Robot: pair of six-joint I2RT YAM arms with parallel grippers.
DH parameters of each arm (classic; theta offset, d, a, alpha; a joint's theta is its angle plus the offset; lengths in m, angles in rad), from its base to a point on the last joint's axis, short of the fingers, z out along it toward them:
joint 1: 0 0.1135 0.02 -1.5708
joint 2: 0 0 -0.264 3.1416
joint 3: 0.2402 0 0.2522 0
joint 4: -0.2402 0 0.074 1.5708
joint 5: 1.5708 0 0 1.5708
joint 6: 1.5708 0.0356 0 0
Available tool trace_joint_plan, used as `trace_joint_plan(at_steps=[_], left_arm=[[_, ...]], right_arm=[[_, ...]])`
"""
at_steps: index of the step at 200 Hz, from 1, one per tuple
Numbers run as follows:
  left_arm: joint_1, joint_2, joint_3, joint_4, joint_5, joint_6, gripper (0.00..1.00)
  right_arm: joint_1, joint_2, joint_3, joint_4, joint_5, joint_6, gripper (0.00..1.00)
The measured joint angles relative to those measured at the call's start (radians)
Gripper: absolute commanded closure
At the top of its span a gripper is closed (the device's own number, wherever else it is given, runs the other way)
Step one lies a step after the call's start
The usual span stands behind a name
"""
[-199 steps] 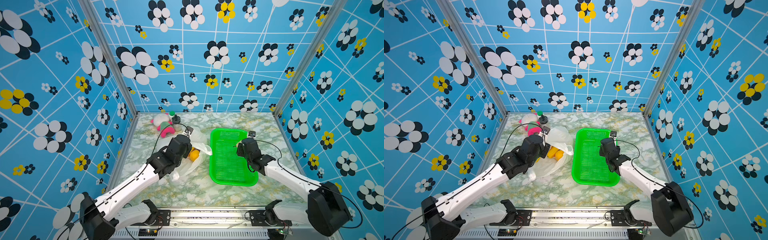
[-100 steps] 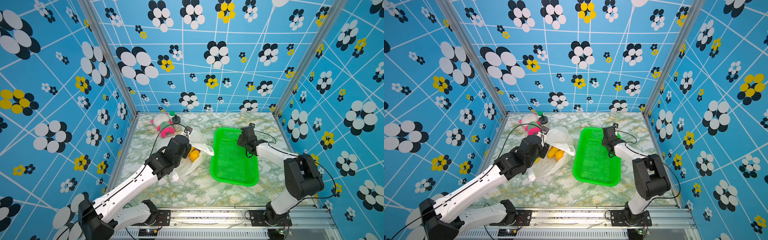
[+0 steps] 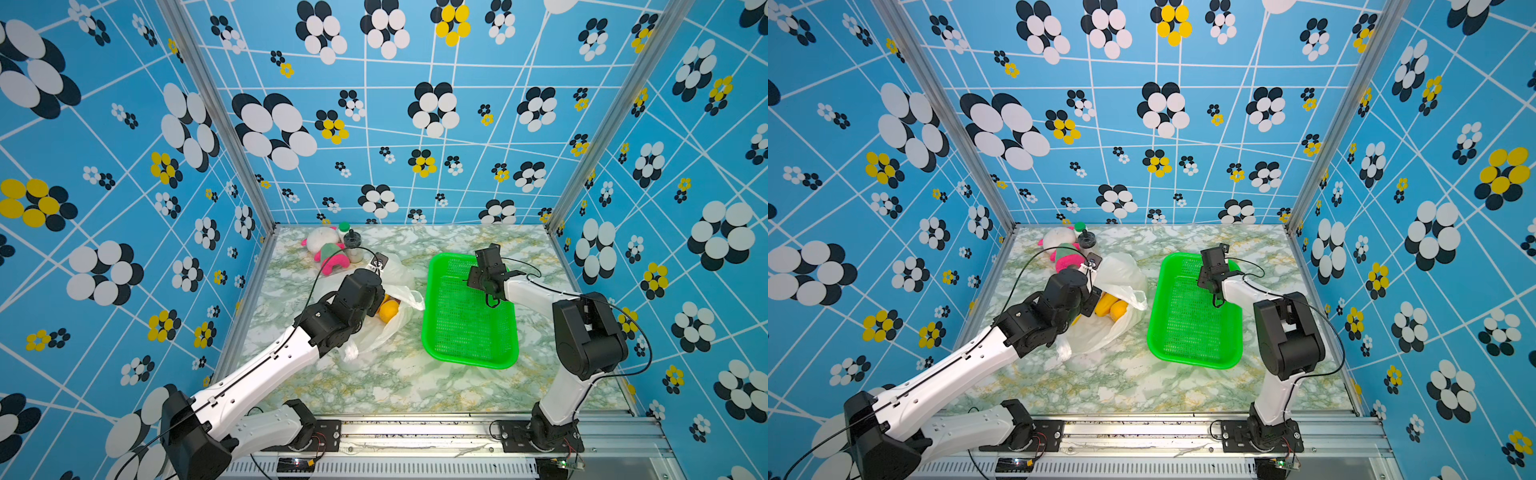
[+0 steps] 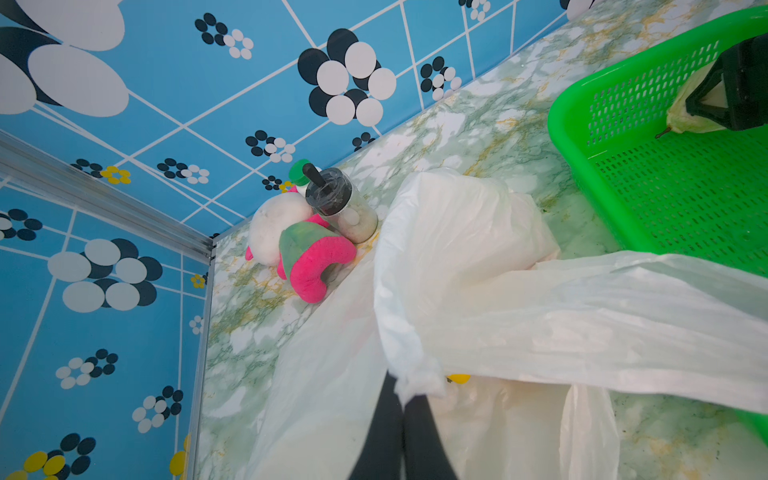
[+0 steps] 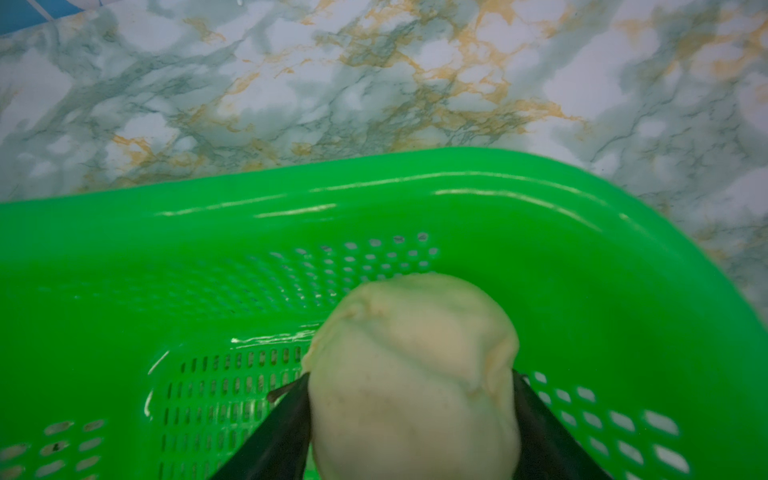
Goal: Untie the knot of the plastic bag and take out the fruit
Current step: 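Lower the pale pear into the green basket and open the right gripper, then move the right gripper back into the bag opening while the left holds the rim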
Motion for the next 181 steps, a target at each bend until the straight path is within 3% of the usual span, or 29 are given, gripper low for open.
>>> trace_joint_plan(at_steps=[42,85,115,157,181], left_arm=[[0.0,0.006,0.002,0.0,0.002,0.001,1.0],[0.0,0.005,0.003,-0.007,0.002,0.001,1.0],[0.0,-0.003,0.003,-0.011,0.002,0.0,1.0],[0.0,-0.016,0.003,-0.009,-0.002,0.001,1.0],[0.0,-0.018,0.003,-0.007,-0.006,0.001,1.0]], right_arm=[[0.009,-0.046,-0.011,-0.005,-0.003,0.002,0.1],[0.057,-0.214,-0.045,-0.036,0.012,-0.006,0.06],[0.132,-0.451,-0.146,-0.029,0.031,-0.031,0.07],[0.366,-0.895,-0.379,0.092,0.007,-0.124,0.08],[0.446,-1.005,-0.449,0.177,-0.048,-0.164,0.07]])
